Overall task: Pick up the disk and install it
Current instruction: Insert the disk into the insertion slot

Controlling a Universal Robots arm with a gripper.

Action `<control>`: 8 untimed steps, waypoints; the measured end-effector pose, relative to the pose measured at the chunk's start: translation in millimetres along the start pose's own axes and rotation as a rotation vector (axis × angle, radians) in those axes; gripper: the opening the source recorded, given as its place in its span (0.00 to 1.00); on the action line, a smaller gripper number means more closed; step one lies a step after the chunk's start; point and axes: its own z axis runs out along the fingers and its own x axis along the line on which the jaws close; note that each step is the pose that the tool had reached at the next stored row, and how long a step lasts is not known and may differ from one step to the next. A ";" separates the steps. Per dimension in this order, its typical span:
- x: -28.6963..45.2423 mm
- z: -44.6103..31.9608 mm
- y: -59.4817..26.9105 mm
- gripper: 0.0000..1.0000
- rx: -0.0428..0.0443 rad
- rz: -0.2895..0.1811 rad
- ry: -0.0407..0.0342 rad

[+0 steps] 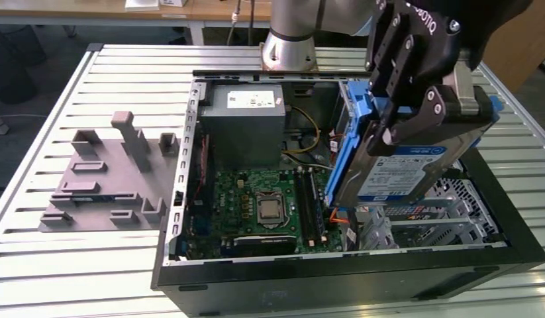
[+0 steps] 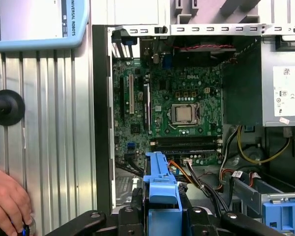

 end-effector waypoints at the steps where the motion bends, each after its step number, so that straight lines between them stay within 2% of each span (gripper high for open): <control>1: 0.1 0.2 -1.8 0.36 0.0000 0.000 0.0001; 6: 0.2 1.4 -10.5 0.36 0.0000 0.000 0.0000; 8: 0.1 1.8 -13.1 0.36 0.0001 0.000 0.0023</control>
